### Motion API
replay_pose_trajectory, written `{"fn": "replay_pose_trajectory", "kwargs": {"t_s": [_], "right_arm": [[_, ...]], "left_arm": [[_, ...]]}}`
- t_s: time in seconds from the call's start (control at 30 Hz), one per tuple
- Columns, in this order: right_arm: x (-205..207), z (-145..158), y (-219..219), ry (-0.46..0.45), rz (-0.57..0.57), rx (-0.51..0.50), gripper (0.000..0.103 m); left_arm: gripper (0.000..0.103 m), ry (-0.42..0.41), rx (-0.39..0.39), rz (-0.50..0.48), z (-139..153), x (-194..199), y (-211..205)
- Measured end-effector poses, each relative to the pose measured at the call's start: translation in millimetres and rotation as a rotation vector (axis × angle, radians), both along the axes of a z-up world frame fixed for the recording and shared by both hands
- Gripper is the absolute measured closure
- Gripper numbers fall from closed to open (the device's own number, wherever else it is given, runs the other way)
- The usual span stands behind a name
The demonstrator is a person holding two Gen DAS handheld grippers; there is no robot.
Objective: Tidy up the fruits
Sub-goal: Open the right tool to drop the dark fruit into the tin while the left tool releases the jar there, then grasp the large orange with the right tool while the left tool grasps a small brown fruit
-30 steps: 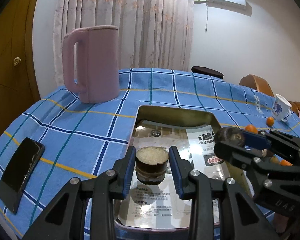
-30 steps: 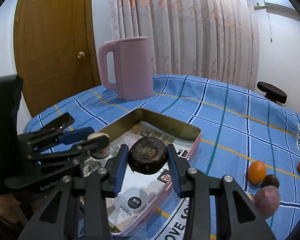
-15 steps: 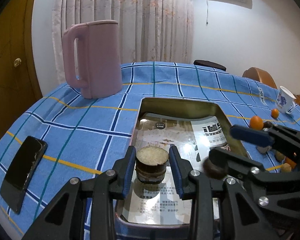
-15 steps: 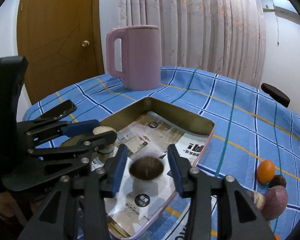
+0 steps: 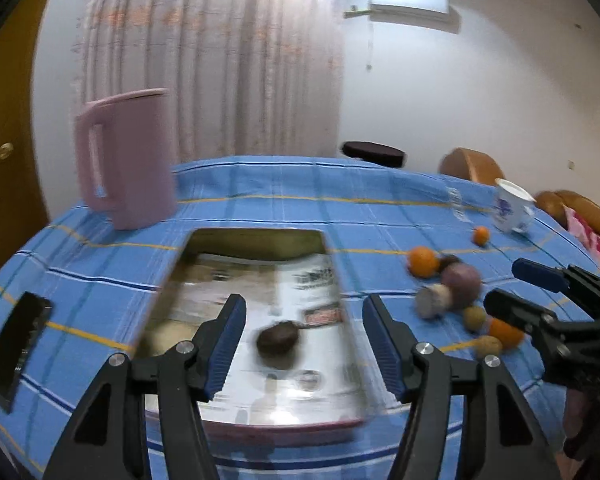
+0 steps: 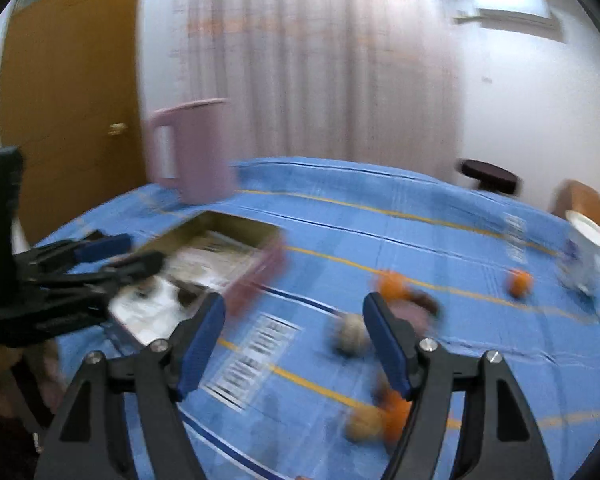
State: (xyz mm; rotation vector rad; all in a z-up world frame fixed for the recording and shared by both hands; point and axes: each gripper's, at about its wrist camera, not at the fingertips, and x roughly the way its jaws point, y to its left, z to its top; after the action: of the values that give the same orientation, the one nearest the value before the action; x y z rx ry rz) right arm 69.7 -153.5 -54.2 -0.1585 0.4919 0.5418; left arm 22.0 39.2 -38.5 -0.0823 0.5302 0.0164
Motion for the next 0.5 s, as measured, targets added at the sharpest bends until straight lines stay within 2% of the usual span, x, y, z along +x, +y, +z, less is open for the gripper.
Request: {"fn": "replay_pose_trajectory", "kwargs": {"t_s": [0.07, 0.17, 0.3, 0.4, 0.5], "right_arm": [[3, -6, -21, 0.015, -0.084, -0.022, 0.029], [8, -15, -42, 0.059, -0.141, -0.016, 0.029], [18, -25, -47, 0.117, -0.145, -0.013, 0.029], [24, -33, -45, 0.157, -0.128, -0.006, 0.035], [27, -37, -46, 0.189, -0.111, 0.006, 0.046]], "left_arm": [[0.041, 0.016, 0.006, -0.034, -4, 2, -17], [0.041, 0.036, 0.026, -0.086, -9, 5, -42], [0.041, 0.049, 0.052, -0.117, -13, 7, -58], [0.041, 0.06, 0.05, -0.114, -15, 10, -59], [0.041, 0.066, 0.043, -0.114, -16, 12, -60]]}}
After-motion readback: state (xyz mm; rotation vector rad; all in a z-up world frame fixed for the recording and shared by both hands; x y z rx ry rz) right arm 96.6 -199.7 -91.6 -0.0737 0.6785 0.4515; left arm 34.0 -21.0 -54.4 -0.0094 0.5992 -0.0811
